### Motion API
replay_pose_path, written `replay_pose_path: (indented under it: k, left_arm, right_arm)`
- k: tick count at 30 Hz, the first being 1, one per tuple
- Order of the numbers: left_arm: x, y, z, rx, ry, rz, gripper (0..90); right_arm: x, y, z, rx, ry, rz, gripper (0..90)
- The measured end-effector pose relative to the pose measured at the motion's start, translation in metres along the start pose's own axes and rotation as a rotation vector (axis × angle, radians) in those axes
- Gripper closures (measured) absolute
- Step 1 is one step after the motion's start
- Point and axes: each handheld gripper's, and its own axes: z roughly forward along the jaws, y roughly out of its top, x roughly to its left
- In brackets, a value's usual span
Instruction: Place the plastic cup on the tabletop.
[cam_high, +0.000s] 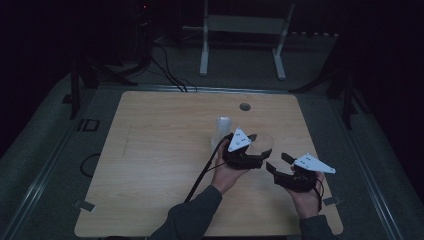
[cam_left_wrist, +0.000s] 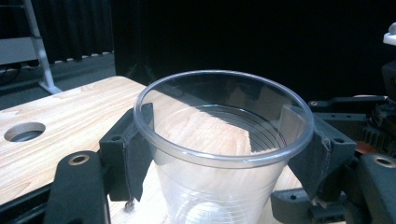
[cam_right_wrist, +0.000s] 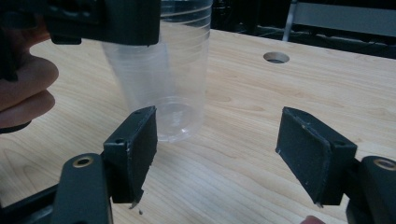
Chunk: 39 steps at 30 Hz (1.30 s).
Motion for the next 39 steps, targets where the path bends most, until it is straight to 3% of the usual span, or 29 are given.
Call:
replay_pose_path:
  k: [39]
  left_arm:
    - [-0.003,-0.013,0.005,-0.01,0.002,0.027,28.6]
  right_arm:
    - [-0.008,-0.001,-0.007,-0.006,-0.018,0.016,28.7]
